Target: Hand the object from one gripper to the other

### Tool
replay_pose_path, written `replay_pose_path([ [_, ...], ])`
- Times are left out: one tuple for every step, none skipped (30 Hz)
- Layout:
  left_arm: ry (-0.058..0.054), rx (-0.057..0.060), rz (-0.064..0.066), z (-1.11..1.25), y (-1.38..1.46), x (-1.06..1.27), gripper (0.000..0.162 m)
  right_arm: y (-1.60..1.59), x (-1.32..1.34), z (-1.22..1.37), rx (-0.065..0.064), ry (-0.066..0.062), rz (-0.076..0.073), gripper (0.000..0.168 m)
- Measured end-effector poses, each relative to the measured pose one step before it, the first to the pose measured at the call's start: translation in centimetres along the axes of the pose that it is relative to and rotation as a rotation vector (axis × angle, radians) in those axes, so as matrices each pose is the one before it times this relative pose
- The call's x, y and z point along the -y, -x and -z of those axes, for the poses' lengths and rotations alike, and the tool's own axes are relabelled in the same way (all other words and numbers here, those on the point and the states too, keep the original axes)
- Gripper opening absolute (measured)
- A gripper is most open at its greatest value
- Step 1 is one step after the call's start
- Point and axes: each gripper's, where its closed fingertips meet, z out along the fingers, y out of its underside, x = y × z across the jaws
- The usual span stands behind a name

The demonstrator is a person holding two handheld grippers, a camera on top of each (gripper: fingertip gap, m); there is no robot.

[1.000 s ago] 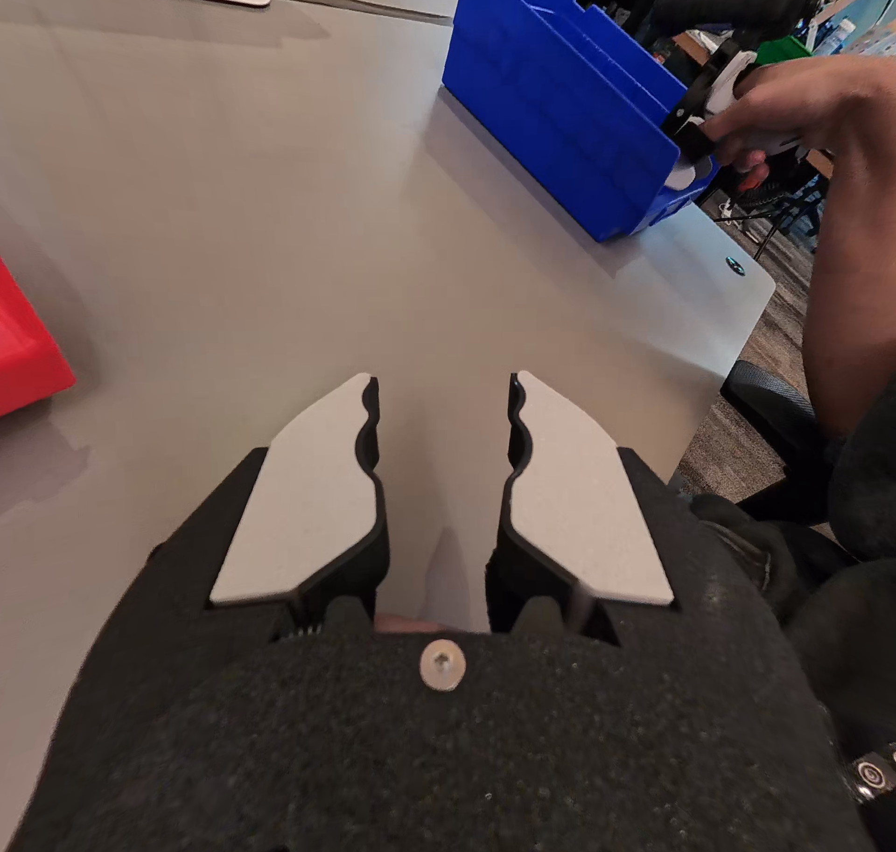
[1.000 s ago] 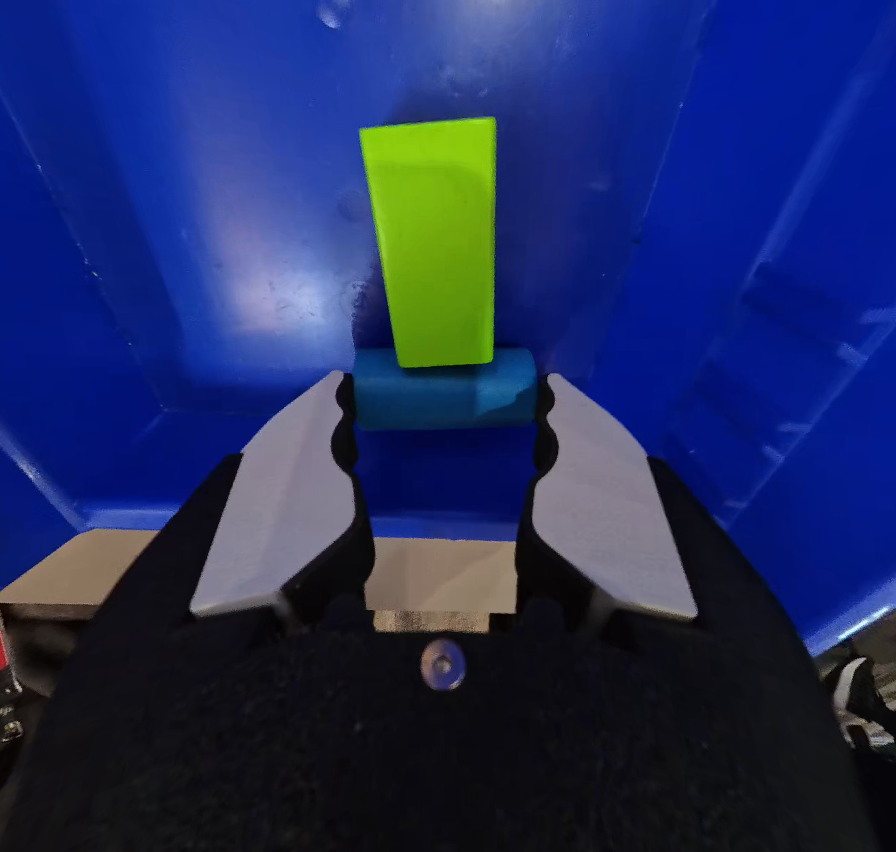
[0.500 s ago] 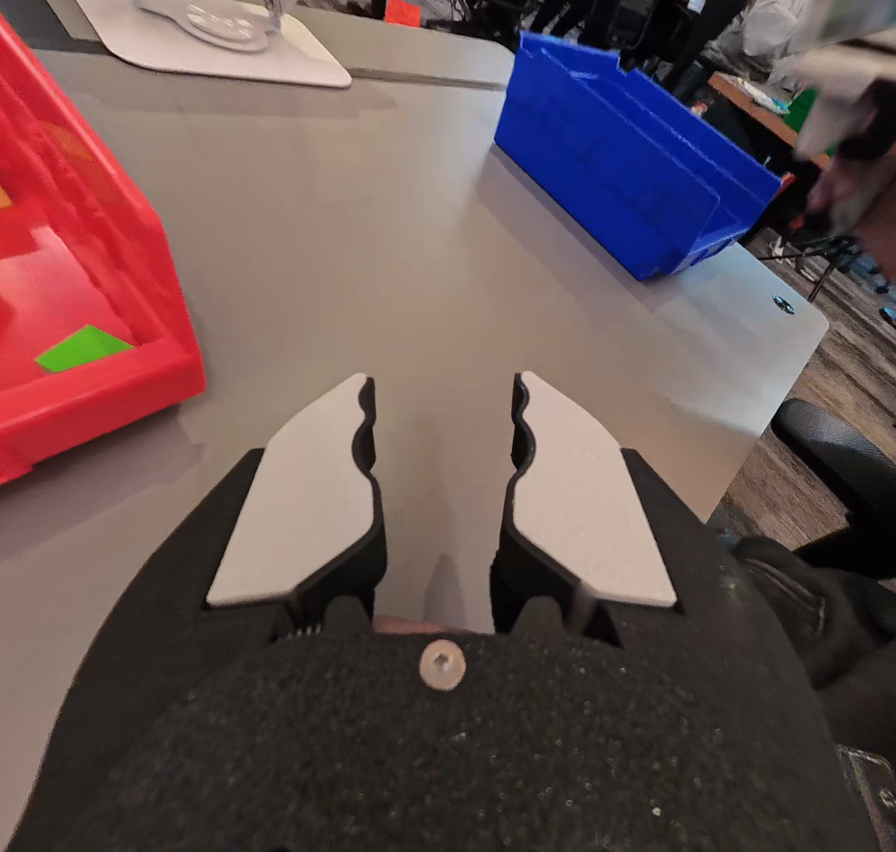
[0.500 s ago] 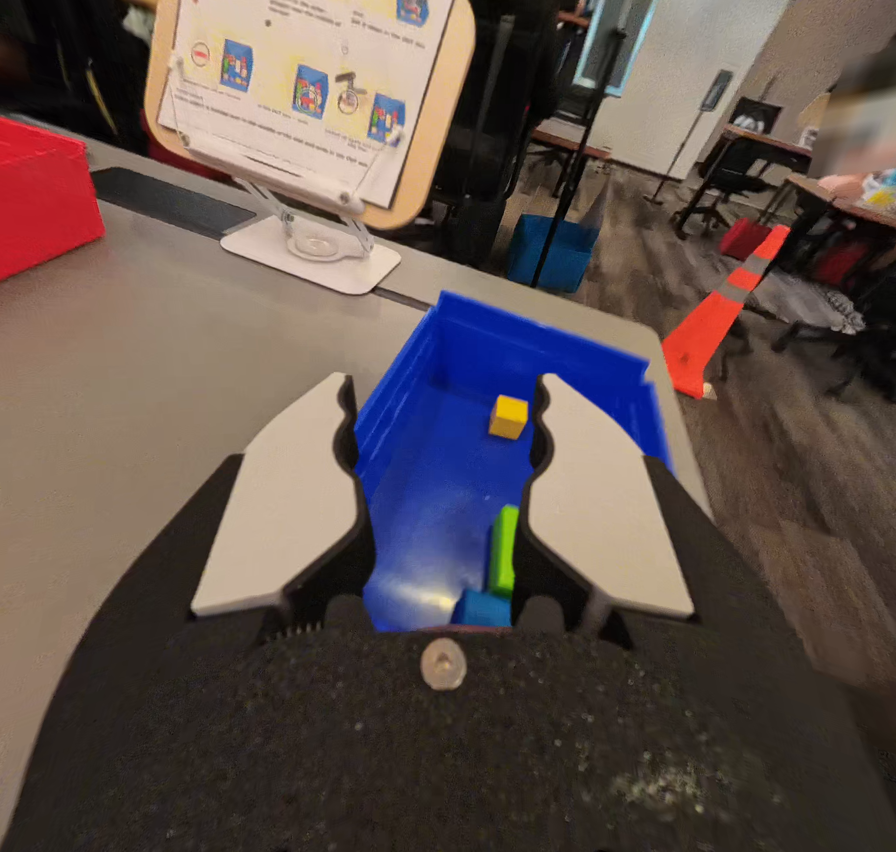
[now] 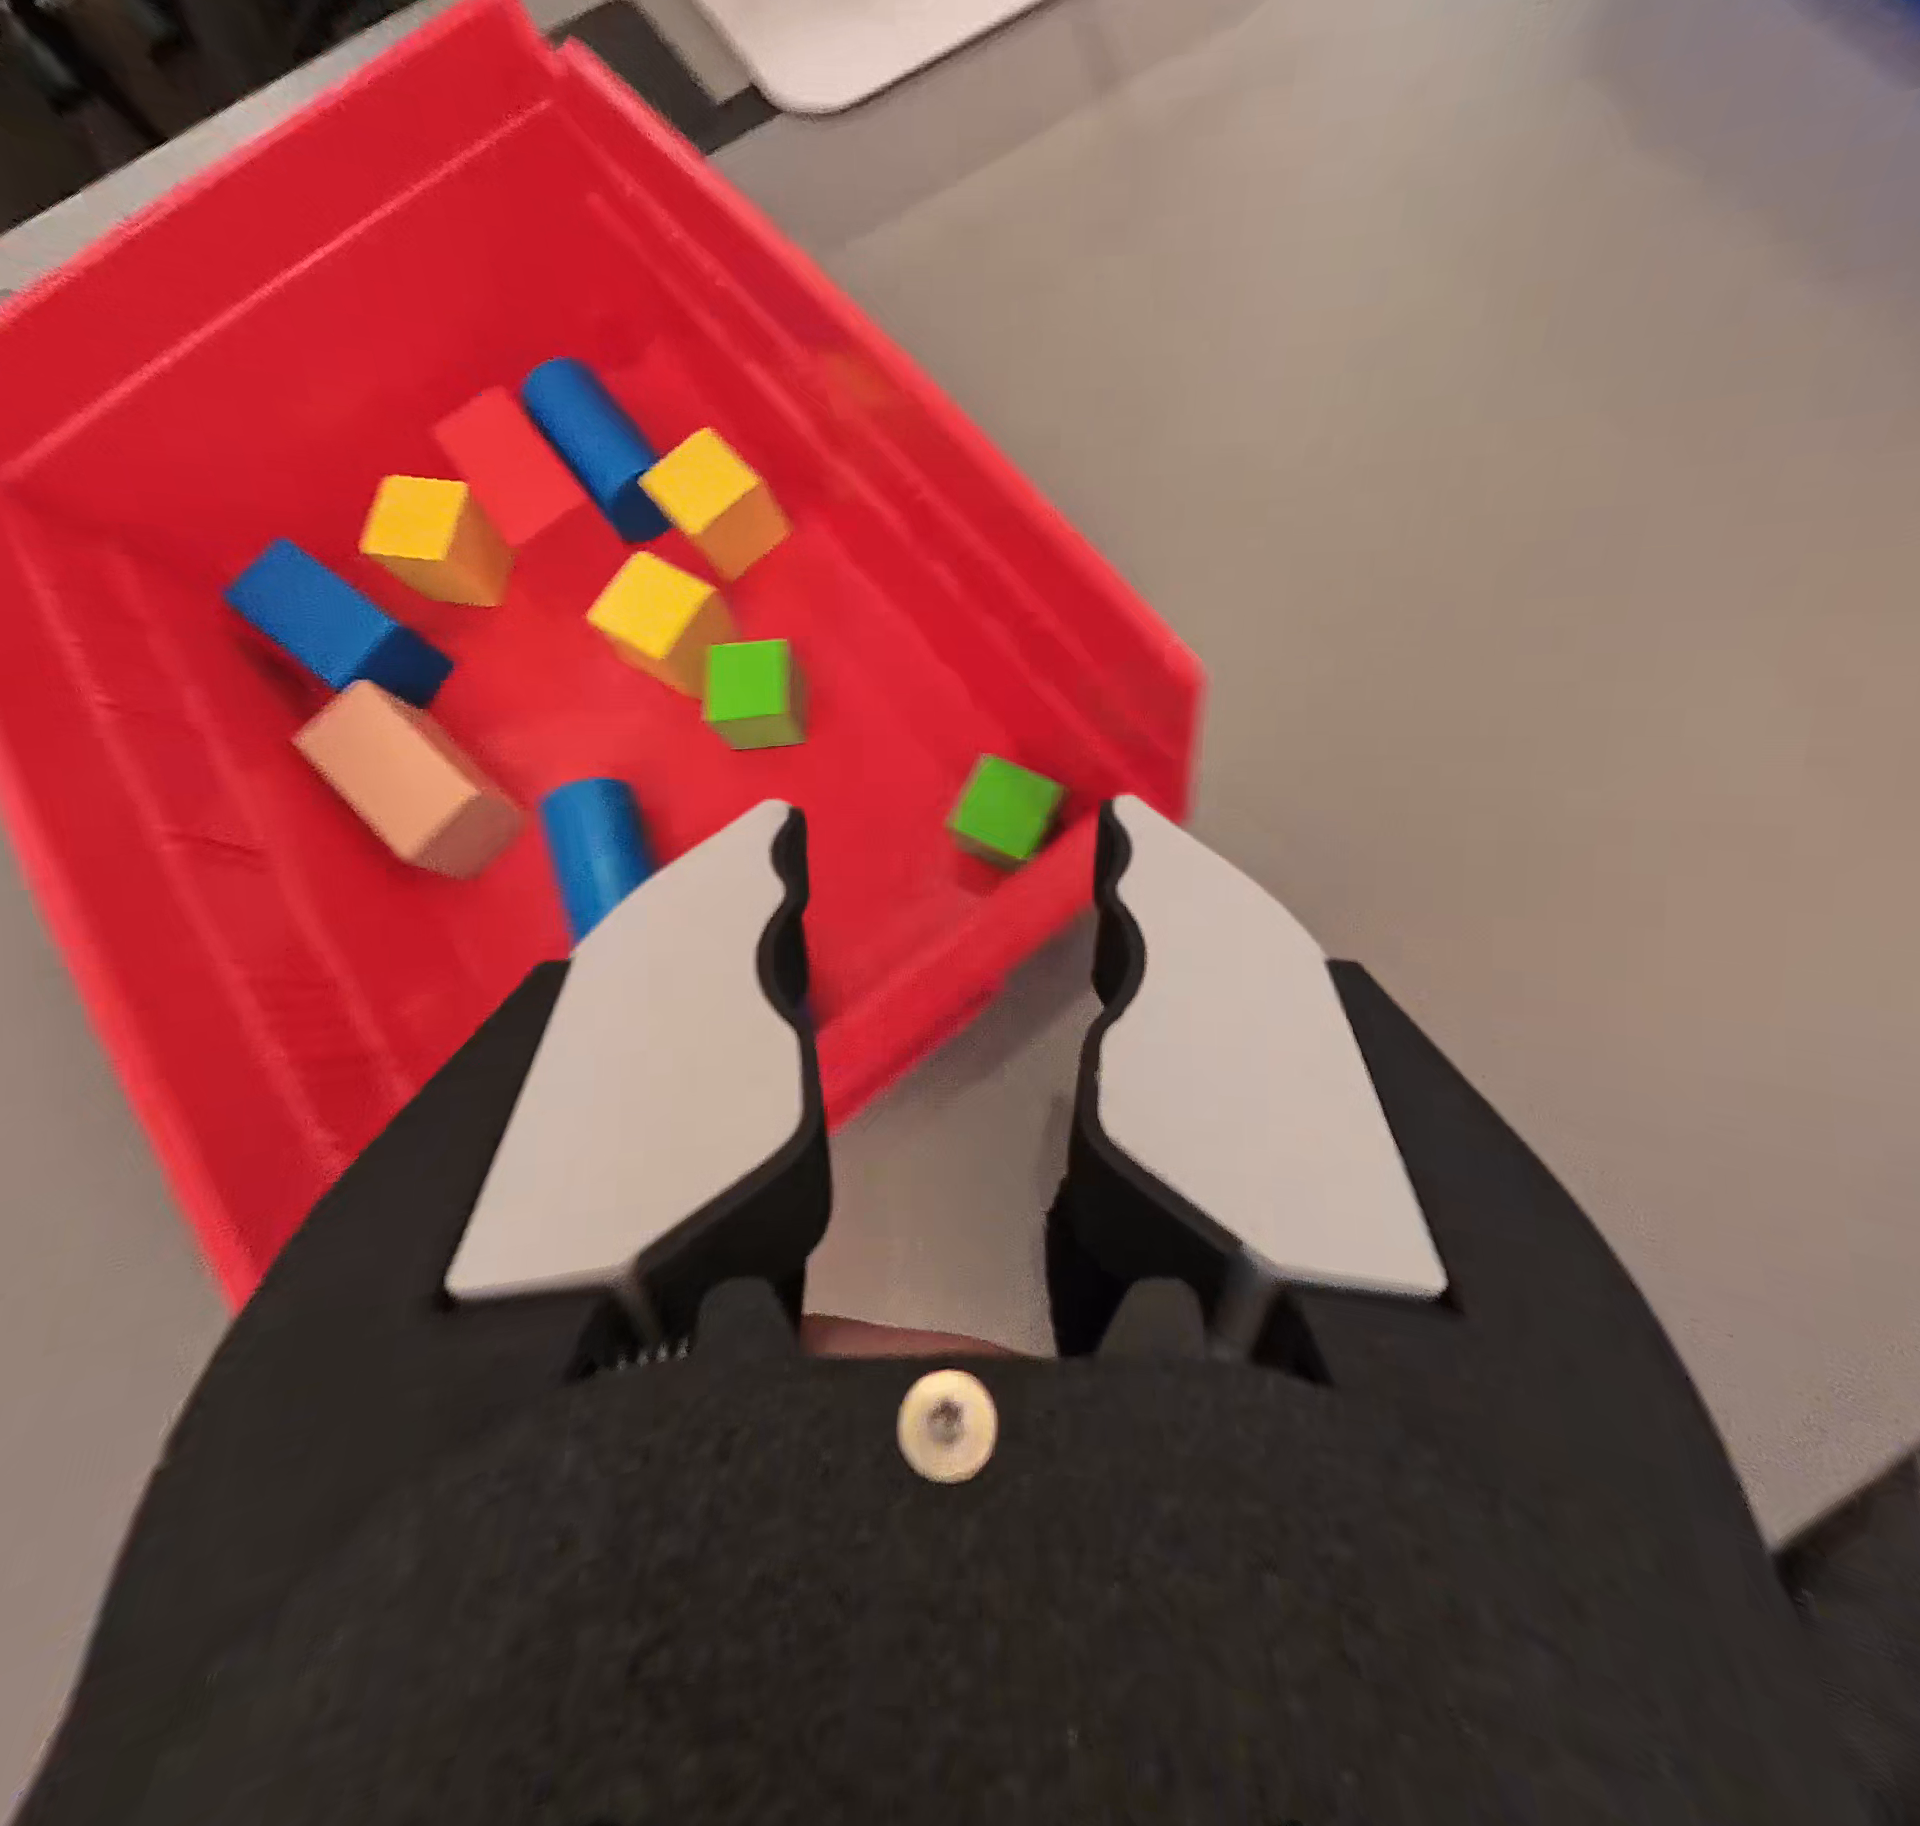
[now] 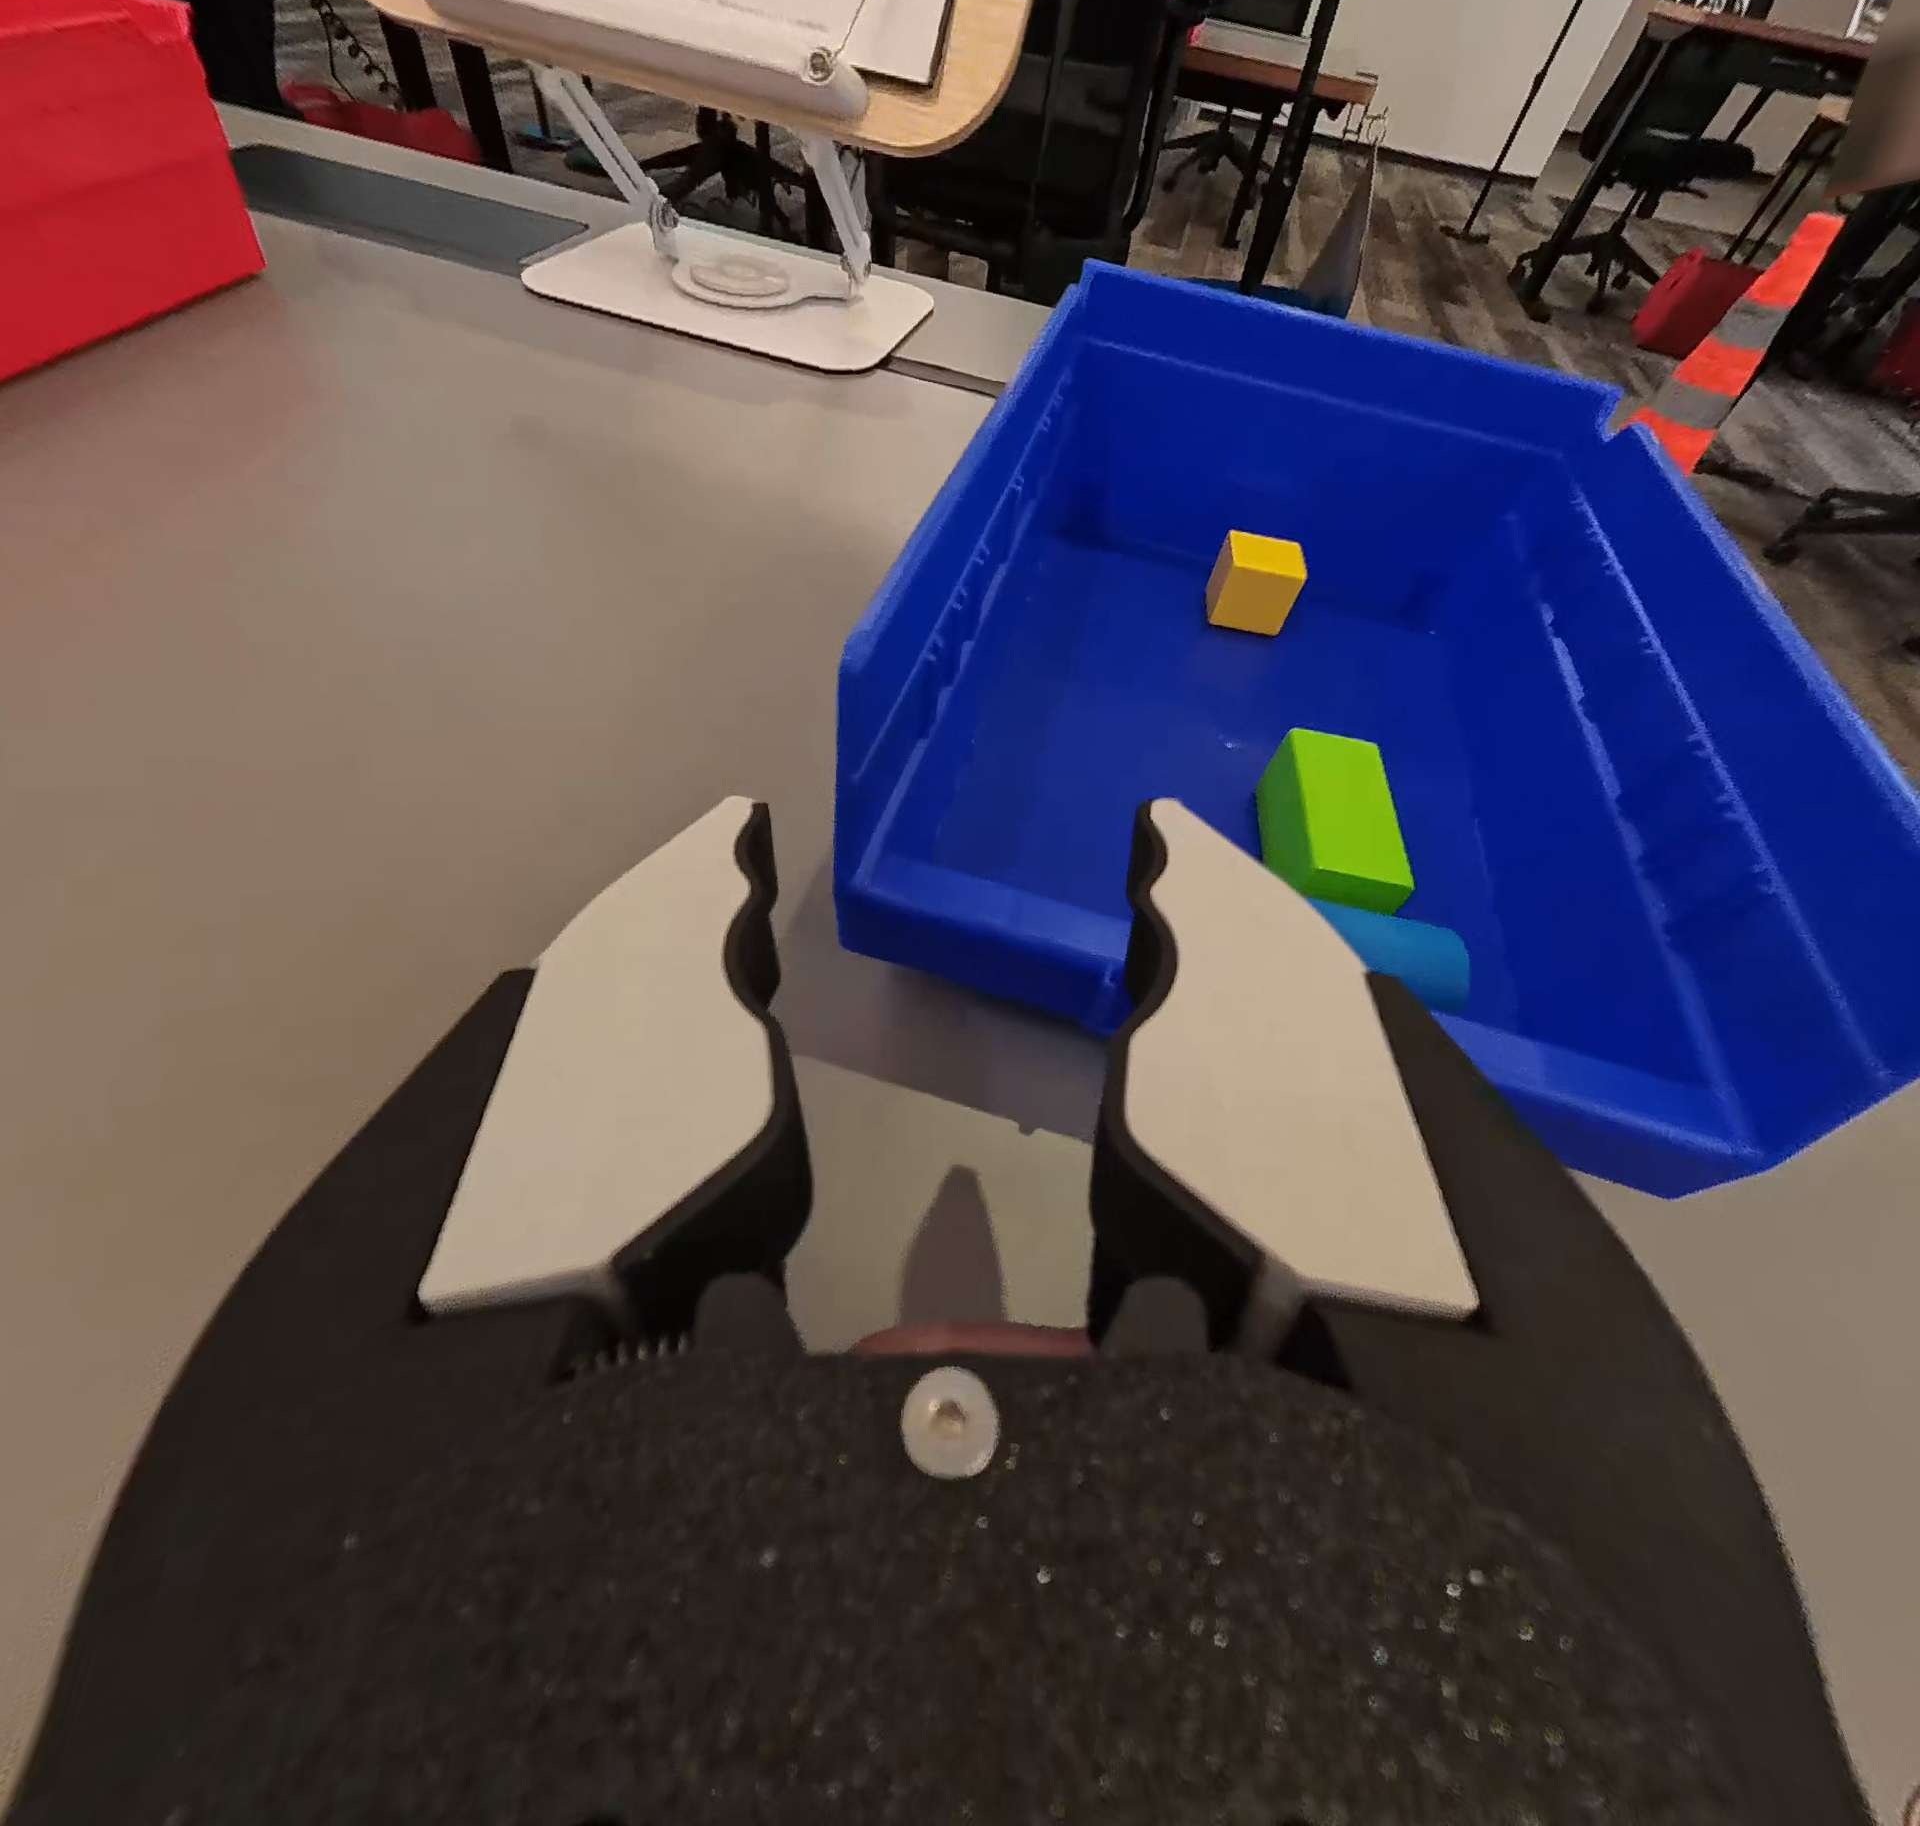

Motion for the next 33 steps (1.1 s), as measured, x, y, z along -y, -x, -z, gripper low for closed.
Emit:
replay_pose_path([
  [0.0515,0.0074,-0.0193,-0.96,1.136,0.131,0.052,0.053,-0.068,-0.011,-0.0021,0.0031,0.0134,0.065],
  [0.0511,-0.0013,-0.0098,-1.11,0.896,0.067,0.052,0.076,-0.058,-0.01,0.0011,0.0056,0.0083,0.065],
  [0.0509,-0.0024,-0.0029,-1.18,0.773,0.012,0.052,0.073,-0.003,0.017,0.0035,0.0035,0.0025,0.065],
  [0.0435,-0.0015,0.0031,-1.158,0.679,0.075,0.052,-0.003,0.107,0.06,0.0011,-0.0035,-0.0021,0.065],
  [0.0335,-0.0041,0.01,-1.091,0.543,0.151,0.051,-0.037,0.164,0.088,0.0009,-0.0074,-0.0051,0.064],
  [0.0379,-0.0142,0.0121,-1.018,0.294,0.036,0.05,-0.079,0.105,0.075,0.0012,-0.0042,-0.0065,0.064],
  [0.0453,-0.0155,0.0106,-0.925,0.177,-0.11,0.049,-0.107,0.017,0.056,0.0005,-0.0006,-0.0071,0.064],
  [0.0463,-0.0085,0.0081,-0.83,0.187,-0.194,0.049,-0.109,-0.036,0.036,0.0011,0.0011,-0.0064,0.064],
  [0.0463,-0.0029,0.0083,-0.712,0.228,-0.241,0.049,-0.134,-0.091,0.017,-0.0005,0.0029,-0.0067,0.063],
  [0.0408,0.0023,0.0114,-0.605,0.291,-0.204,0.049,-0.108,-0.103,0.009,0.0009,0.0034,-0.0077,0.063],
  [0.0308,0.001,0.0111,-0.479,0.267,-0.086,0.049,-0.033,-0.106,-0.002,0.0043,0.0035,-0.0077,0.063],
  [0.0158,-0.0006,0.0135,-0.366,0.217,0.091,0.049,-0.031,-0.074,0.0,0.0032,0.0028,-0.0062,0.063],
  [0.0073,-0.0016,0.0129,-0.297,0.192,0.216,0.049,-0.032,-0.034,0.013,0.0012,0.0011,-0.0029,0.063],
  [0.0031,-0.0015,0.0095,-0.239,0.157,0.249,0.049,-0.029,-0.015,0.013,0.0009,0.0006,0.0,0.063],
  [0.0002,0.0026,0.0107,-0.195,0.182,0.256,0.049,0.012,-0.001,-0.014,0.0015,0.0016,0.0022,0.063],
  [0.0059,0.0052,0.0103,-0.217,0.198,0.151,0.048,0.005,-0.03,-0.029,0.001,0.003,0.0039,0.063],
  [0.0103,0.0007,0.0044,-0.255,0.09,0.071,0.048,-0.006,-0.05,-0.026,-0.0004,0.0039,0.0043,0.063],
  [0.0103,-0.0047,0.0007,-0.25,-0.051,0.011,0.048,-0.006,-0.029,-0.006,-0.0002,0.0022,0.0033,0.063],
  [0.0129,-0.0054,0.0002,-0.255,-0.105,-0.067,0.047,0.022,-0.003,-0.005,0.0011,0.0006,0.0017,0.063],
  [0.0163,-0.0044,-0.0028,-0.269,-0.133,-0.142,0.047,0.037,0.004,-0.001,0.0026,0.0007,0.0007,0.063],
  [0.0176,-0.0002,-0.0056,-0.286,-0.106,-0.199,0.046,0.028,0.014,0.01,0.0021,0.0005,0.0011,0.063],
  [0.0171,0.007,-0.0082,-0.275,-0.02,-0.196,0.043,-0.008,0.014,0.025,0.0004,-0.0001,0.0016,0.063],
  [0.0097,0.0082,-0.0093,-0.195,0.009,-0.136,0.033,-0.017,0.004,0.014,-0.0002,0.0002,0.002,0.063],
  [0.0022,0.0055,-0.0078,-0.016,0.033,-0.045,0.028,-0.035,-0.009,0.011,-0.0006,0.0002,0.0009,0.063],
  [-0.0054,0.0083,0.0003,0.17,0.15,0.04,0.028,-0.008,0.002,0.021,0.0009,-0.0002,-0.0001,0.062],
  [-0.0058,0.0031,0.0041,0.273,0.143,-0.009,0.028,-0.01,-0.027,0.019,0.0014,0.0005,-0.0012,0.062],
  [-0.01,-0.0064,0.0043,0.344,0.058,-0.002,0.028,-0.011,-0.02,0.016,0.0008,0.0009,-0.0025,0.061],
  [-0.0163,-0.009,0.0057,0.469,0.068,0.009,0.028,0.007,-0.025,0.011,0.0012,0.0007,-0.0027,0.061],
  [-0.021,-0.0075,0.009,0.607,0.154,-0.029,0.028,0.028,0.019,-0.003,0.0019,-0.0009,-0.0019,0.061],
  [-0.0298,-0.011,0.0122,0.79,0.165,-0.012,0.028,0.045,0.055,0.002,0.0024,-0.0033,-0.0022,0.061],
  [-0.0438,-0.0159,0.0169,0.982,0.153,0.101,0.028,0.064,0.055,0.003,0.0031,-0.0023,-0.0023,0.061],
  [-0.0541,-0.0229,0.0227,1.124,0.094,0.177,0.027,0.067,0.033,-0.015,0.0037,-0.0004,0.001,0.061],
  [-0.0589,-0.0302,0.0245,1.234,0.001,0.227,0.027,0.008,0.063,-0.007,-0.0001,-0.0022,0.0068,0.061],
])
